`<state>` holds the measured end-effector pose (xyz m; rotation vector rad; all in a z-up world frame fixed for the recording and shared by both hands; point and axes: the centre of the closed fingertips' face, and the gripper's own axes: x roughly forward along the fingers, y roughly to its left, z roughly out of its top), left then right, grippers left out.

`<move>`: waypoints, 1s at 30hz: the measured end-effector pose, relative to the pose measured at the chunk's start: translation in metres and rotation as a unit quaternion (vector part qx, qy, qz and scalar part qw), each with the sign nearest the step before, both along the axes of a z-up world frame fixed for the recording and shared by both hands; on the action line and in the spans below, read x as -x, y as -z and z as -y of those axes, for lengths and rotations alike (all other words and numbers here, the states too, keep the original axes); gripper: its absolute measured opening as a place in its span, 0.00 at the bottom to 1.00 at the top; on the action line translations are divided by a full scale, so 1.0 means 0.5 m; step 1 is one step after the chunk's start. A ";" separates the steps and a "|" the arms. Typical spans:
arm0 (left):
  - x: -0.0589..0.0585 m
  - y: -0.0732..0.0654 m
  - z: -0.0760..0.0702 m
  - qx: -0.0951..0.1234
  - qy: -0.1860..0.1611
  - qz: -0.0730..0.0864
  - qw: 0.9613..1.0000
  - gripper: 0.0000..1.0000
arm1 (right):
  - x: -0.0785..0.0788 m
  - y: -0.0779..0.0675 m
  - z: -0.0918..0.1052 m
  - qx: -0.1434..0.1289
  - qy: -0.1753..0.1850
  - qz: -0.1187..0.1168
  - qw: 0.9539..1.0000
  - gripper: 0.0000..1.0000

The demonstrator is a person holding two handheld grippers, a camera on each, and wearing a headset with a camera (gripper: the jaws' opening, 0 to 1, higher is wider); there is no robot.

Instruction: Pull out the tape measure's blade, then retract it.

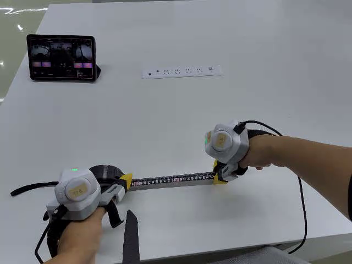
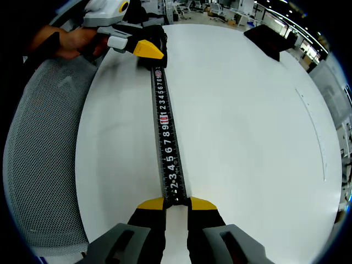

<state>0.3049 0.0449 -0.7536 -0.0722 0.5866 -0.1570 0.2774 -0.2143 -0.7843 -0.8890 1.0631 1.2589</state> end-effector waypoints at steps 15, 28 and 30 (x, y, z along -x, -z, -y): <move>0.001 0.000 0.000 -0.002 0.002 0.000 1.000 0.65 | 0.000 -0.002 -0.010 -0.007 -0.028 0.012 1.000 0.10; 0.000 0.002 -0.001 -0.003 0.004 -0.004 1.000 0.65 | -0.002 -0.001 -0.020 -0.001 -0.030 0.010 1.000 0.11; 0.000 0.003 -0.001 -0.003 0.003 -0.004 1.000 0.65 | -0.002 -0.001 -0.021 -0.001 -0.032 0.009 0.999 0.11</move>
